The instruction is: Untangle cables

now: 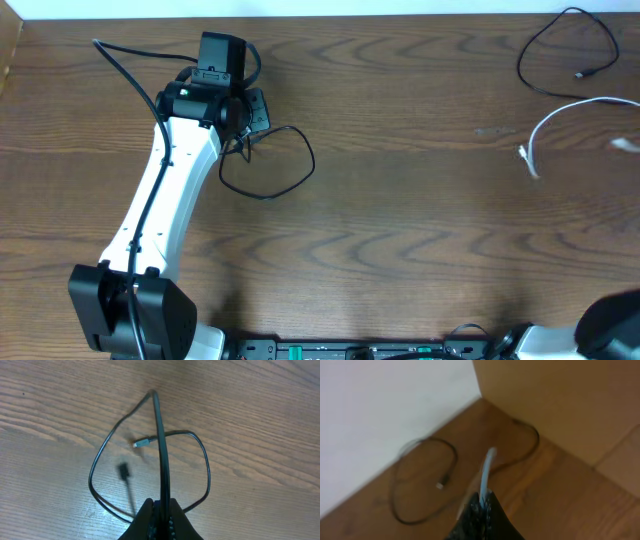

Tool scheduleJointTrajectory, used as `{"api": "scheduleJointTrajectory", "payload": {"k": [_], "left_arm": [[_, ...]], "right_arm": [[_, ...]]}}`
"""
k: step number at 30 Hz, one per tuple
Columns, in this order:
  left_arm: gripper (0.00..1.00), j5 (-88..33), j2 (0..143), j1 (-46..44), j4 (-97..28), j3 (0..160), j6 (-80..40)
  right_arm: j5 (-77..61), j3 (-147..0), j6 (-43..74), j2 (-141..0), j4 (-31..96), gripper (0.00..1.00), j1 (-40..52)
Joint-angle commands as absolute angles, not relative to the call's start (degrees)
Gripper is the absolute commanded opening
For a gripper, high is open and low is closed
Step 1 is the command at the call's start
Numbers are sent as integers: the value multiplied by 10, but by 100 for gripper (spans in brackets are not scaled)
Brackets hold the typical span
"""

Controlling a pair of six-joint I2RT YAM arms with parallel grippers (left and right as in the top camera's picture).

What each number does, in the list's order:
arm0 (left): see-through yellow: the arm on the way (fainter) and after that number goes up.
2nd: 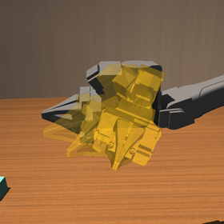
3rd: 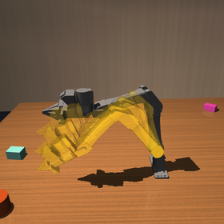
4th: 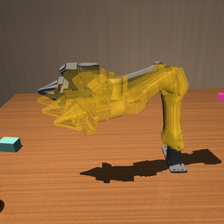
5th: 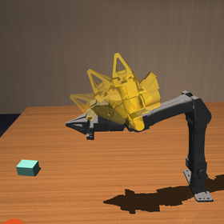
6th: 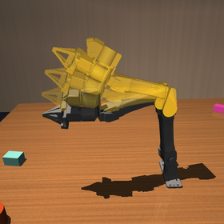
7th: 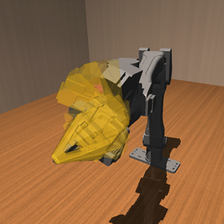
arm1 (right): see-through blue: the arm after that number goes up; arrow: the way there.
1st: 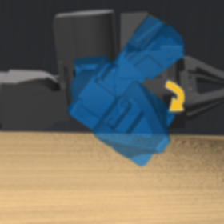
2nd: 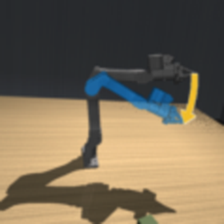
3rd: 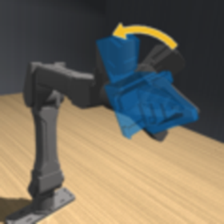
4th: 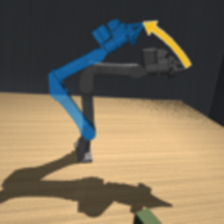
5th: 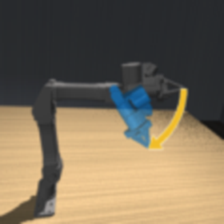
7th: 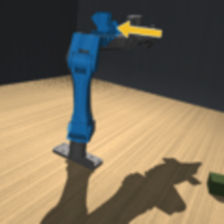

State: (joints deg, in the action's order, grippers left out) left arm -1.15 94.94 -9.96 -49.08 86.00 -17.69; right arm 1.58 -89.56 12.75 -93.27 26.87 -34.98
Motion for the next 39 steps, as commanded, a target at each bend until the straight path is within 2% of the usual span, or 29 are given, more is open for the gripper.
{"api": "scheduleJointTrajectory", "payload": {"k": [1, 2, 4, 9, 11, 13, 16, 18, 21, 23, 25, 26, 28, 31, 35, 39], "left_arm": [[7, -11, 952, -97, -493, 863, -167], [7, -11, 952, -97, -493, 863, -167], [8, -21, 952, -97, -491, 863, -167], [7, -54, 952, -97, -477, 863, -164], [8, -93, 952, -97, -467, 863, -156], [7, -139, 953, -104, -458, 863, -154], [7, -187, 955, -133, -438, 863, -152], [7, -208, 957, -187, -418, 863, -148], [7, -202, 957, -260, -404, 863, -124], [8, -145, 958, -298, -414, 863, -123], [16, -97, 960, -312, -430, 863, -123], [17, -77, 962, -315, -440, 863, -123], [34, -45, 968, -316, -464, 863, -123], [64, 27, 982, -310, -510, 863, -135], [67, 192, 983, -276, -588, 864, -236], [67, 188, 983, -225, -625, 864, -284]], "right_arm": [[76, -900, 117, -970, 255, 1, -357], [67, -900, 117, -989, 230, 28, -363], [14, -900, 117, -992, 214, 99, -363], [-193, -900, 117, -976, 212, 99, -362], [-314, -900, 117, -973, 212, 99, -352], [-362, -900, 117, -973, 218, 99, -336], [-383, -900, 118, -973, 225, 99, -305], [-383, -900, 118, -973, 231, 99, -278], [-378, -900, 117, -973, 243, 99, -247], [-378, -900, 117, -973, 247, 99, -230], [-378, -900, 117, -973, 251, 99, -221], [-378, -900, 117, -973, 254, 99, -215], [-376, -900, 117, -973, 261, 99, -207], [-373, -900, 117, -973, 274, 99, -193], [-316, -897, 115, -976, 301, 99, -151], [-294, -888, 110, -980, 325, 99, -92]]}}
